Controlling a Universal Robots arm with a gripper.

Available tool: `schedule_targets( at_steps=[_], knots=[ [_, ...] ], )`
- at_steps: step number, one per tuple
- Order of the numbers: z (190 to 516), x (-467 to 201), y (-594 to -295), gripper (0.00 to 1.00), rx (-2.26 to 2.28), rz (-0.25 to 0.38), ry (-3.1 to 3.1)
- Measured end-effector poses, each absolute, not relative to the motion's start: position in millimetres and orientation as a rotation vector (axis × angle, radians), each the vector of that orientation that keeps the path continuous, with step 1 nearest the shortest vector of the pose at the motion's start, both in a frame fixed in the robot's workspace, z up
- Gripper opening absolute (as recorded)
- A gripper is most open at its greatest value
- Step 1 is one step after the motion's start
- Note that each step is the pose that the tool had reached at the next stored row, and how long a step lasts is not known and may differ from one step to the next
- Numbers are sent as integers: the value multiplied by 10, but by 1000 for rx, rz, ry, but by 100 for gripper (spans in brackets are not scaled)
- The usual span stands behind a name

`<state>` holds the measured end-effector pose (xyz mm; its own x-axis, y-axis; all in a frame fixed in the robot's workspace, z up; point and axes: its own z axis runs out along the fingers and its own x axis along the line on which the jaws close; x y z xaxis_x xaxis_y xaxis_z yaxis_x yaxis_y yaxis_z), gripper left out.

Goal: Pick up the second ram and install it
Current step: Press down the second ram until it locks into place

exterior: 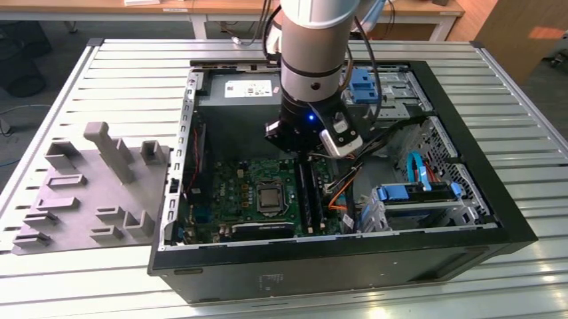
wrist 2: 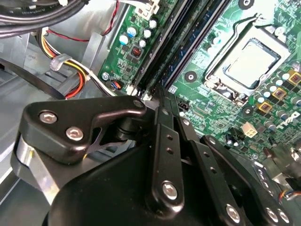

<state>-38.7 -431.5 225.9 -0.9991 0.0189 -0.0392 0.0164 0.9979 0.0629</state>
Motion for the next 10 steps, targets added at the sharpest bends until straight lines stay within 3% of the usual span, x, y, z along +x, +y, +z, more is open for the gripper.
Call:
schedule_targets(
  at_steps=[10],
  knots=[
    [2259, -386, -4476, 11, 27, 97, 3100]
  ],
)
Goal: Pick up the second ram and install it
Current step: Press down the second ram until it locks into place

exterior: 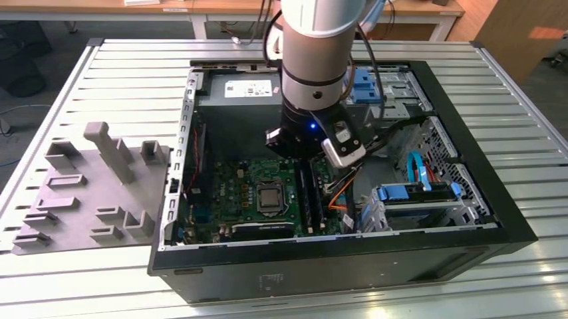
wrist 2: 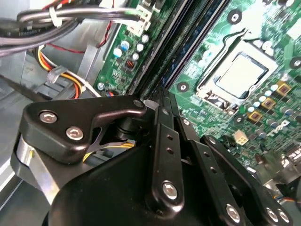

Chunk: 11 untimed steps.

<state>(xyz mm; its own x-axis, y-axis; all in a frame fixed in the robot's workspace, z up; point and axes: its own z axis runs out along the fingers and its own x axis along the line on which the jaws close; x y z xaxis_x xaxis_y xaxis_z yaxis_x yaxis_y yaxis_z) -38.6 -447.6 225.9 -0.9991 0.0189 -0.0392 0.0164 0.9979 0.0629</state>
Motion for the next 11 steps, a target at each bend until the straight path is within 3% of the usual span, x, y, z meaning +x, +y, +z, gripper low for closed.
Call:
schedule_targets(
  at_steps=[11],
  knots=[
    [2258, -386, -4668, 11, 27, 68, 3101]
  ],
)
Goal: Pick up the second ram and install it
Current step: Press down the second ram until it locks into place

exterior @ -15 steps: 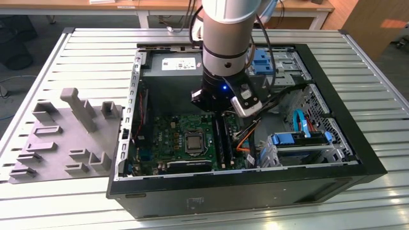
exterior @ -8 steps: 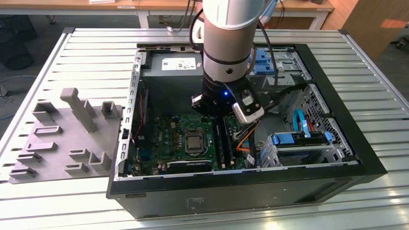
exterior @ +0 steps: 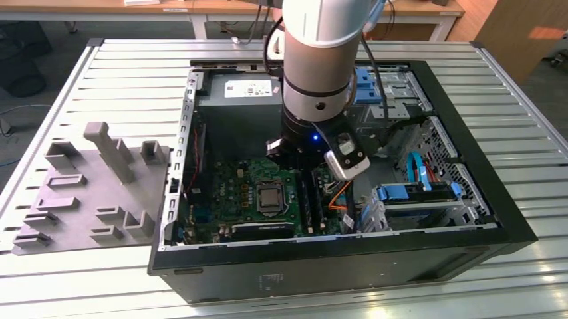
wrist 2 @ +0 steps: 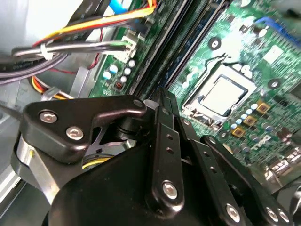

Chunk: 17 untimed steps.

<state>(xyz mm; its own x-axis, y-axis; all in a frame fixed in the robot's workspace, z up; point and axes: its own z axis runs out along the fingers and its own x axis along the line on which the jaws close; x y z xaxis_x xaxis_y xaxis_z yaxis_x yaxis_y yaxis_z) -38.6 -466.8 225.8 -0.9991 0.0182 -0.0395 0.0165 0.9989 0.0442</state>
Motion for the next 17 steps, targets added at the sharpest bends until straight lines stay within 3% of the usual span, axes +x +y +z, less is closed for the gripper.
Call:
schedule_targets(
  at_steps=[17],
  knots=[
    [2258, -386, -4981, 11, 26, 18, 3101]
  ],
)
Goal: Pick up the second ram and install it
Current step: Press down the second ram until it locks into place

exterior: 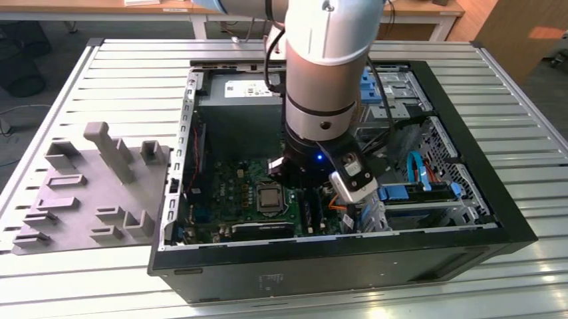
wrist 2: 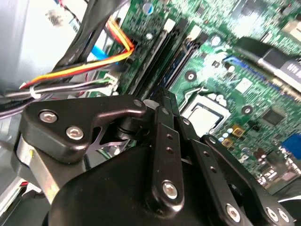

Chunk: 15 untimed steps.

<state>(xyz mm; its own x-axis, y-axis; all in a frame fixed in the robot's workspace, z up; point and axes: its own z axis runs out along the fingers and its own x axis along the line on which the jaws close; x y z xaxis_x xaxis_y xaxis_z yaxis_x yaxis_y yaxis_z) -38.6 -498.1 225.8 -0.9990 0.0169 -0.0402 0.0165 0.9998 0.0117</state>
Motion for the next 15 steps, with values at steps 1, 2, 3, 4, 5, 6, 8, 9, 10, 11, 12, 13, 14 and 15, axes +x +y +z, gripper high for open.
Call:
schedule_targets(
  at_steps=[1, 2, 3, 4, 5, 6, 8, 9, 10, 11, 12, 13, 14, 15],
  knots=[
    [2259, -386, -4998, 11, 26, 16, 3101],
    [2259, -386, -5015, 11, 26, 16, 3101],
    [2259, -386, -5032, 11, 26, 15, 3101],
    [2258, -386, -5047, 11, 26, 15, 3101],
    [2258, -386, -5062, 11, 26, 15, 3101],
    [2258, -386, -5076, 11, 26, 15, 3101],
    [2258, -386, -5102, 11, 26, 15, 3101],
    [2258, -386, -5115, 11, 26, 15, 3101],
    [2258, -386, -5125, 11, 26, 15, 3101],
    [2258, -386, -5134, 11, 26, 15, 3101],
    [2257, -386, -5141, 11, 26, 15, 3101],
    [2250, -386, -5144, 11, 26, 15, 3101],
    [2240, -386, -5149, 11, 26, 15, 3101],
    [2229, -386, -5152, 11, 26, 15, 3101]
  ],
)
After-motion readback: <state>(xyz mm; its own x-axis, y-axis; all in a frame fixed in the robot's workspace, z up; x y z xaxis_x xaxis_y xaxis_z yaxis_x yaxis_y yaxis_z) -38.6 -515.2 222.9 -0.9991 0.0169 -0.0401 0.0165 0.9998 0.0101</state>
